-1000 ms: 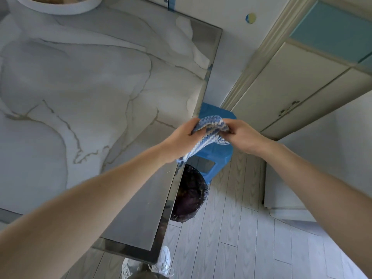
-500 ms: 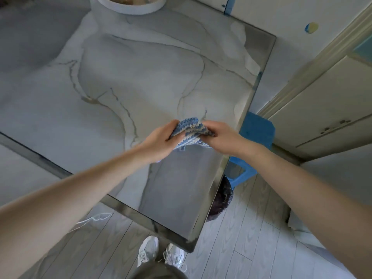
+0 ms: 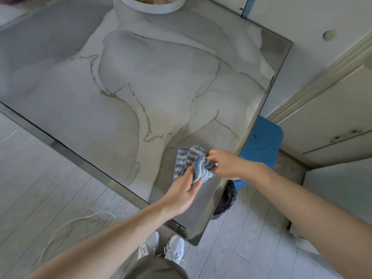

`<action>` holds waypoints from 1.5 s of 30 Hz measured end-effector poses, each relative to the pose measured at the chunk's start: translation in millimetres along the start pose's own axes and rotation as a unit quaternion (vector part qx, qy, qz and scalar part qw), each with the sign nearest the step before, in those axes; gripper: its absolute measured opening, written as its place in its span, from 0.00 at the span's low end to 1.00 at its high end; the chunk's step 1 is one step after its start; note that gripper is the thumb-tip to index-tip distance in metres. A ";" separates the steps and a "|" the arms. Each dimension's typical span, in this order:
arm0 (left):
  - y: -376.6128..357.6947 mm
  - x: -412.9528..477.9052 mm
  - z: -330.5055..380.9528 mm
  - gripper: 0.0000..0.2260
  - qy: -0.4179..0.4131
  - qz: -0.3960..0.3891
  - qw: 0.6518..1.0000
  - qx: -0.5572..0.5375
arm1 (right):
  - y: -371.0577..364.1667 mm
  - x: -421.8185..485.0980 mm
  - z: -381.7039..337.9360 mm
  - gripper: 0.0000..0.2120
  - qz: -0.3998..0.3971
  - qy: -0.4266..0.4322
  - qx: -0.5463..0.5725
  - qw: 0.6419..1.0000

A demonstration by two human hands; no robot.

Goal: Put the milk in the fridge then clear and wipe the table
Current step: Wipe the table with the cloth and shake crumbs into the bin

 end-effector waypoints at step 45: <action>11.8 187.5 55.6 0.10 -0.148 -0.099 0.959 0.221 | 64.5 -2.4 113.2 0.07 0.224 -0.105 0.332 0.910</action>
Point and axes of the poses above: each hand's wrist, its own x-axis towards the middle knuckle, its own y-axis out of the back of the hand, z = x × y, the point moved 4 cm from there along x, towards the middle knuckle, and after that the axes turned 10 degrees about -y, right-handed, at the moved point
